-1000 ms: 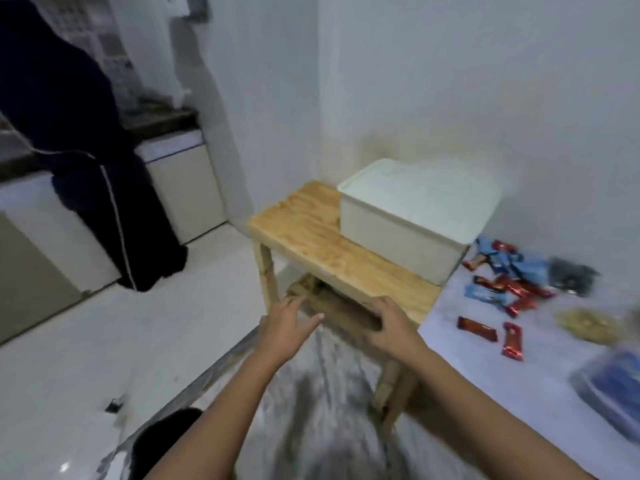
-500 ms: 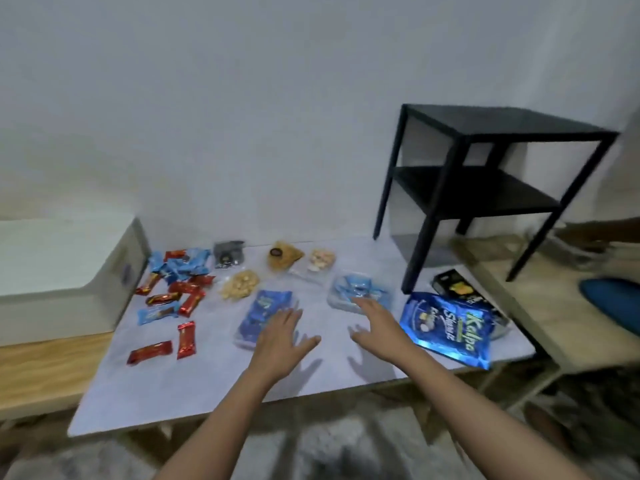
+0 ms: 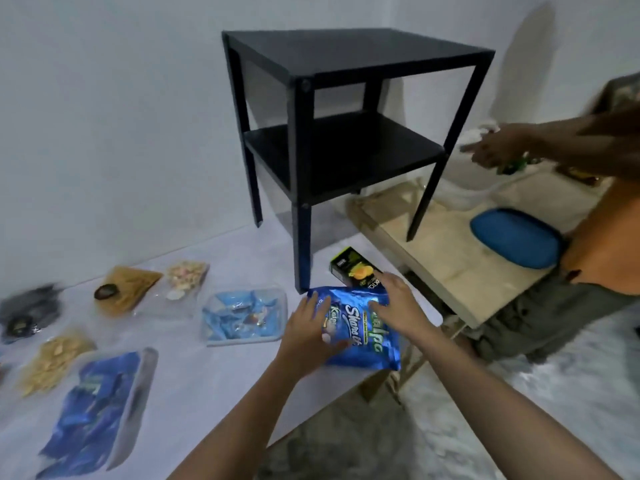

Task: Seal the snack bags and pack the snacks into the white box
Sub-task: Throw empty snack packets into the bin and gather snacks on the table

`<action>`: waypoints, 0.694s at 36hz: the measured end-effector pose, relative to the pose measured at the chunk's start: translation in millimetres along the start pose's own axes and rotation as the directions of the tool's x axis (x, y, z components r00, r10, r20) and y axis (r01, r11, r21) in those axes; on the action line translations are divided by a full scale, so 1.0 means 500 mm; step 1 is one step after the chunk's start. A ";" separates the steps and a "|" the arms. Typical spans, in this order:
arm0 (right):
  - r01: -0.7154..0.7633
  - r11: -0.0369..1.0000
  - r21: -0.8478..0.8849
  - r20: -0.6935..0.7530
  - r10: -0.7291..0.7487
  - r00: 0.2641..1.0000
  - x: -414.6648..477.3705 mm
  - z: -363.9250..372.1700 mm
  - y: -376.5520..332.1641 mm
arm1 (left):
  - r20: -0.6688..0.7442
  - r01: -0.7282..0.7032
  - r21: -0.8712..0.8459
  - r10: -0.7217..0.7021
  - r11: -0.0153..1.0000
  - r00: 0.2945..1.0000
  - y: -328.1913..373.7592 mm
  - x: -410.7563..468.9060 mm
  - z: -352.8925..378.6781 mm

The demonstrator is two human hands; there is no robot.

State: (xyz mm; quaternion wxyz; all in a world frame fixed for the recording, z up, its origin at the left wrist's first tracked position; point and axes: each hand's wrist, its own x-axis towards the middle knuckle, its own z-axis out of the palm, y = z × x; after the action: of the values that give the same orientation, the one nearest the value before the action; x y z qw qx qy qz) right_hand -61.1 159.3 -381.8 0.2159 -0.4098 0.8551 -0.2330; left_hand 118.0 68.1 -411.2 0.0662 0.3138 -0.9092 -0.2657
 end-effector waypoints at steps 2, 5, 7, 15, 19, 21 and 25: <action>-0.004 1.000 -0.005 -0.013 0.004 1.000 0.033 0.000 0.017 | 0.026 0.038 0.018 -0.039 0.999 0.999 -0.005 0.022 0.024; -0.014 1.000 -0.001 -0.016 0.014 1.000 0.088 0.008 0.031 | 0.126 0.168 0.027 -0.170 0.985 0.977 -0.012 0.051 0.063; 0.010 0.999 -0.030 -0.017 -0.010 1.000 0.125 0.017 0.034 | 0.134 0.223 0.017 -0.223 0.975 0.966 -0.015 0.062 0.084; 0.164 0.960 -0.228 0.239 -0.108 0.965 0.223 0.042 0.048 | 0.001 0.347 0.020 -0.347 0.938 0.938 -0.024 0.074 0.131; 0.187 0.948 -0.258 0.282 -0.112 0.953 0.246 0.045 0.060 | -0.022 0.363 -0.057 -0.365 0.930 0.931 -0.001 0.087 0.128; 0.183 0.952 -0.245 0.282 -0.110 0.953 0.246 0.040 0.063 | -0.022 0.371 -0.151 -0.378 0.916 0.925 0.013 0.085 0.130; 0.163 0.968 -0.192 0.277 -0.106 0.955 0.234 0.023 0.073 | -0.031 0.375 -0.356 -0.412 0.856 0.911 0.032 0.078 0.147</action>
State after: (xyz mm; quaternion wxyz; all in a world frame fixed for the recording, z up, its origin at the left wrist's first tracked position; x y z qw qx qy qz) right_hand -143.4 83.1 -432.9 0.2666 -0.5154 0.8086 -0.0976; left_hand 57.1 87.5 -467.2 0.1119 0.4905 -0.7606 -0.4103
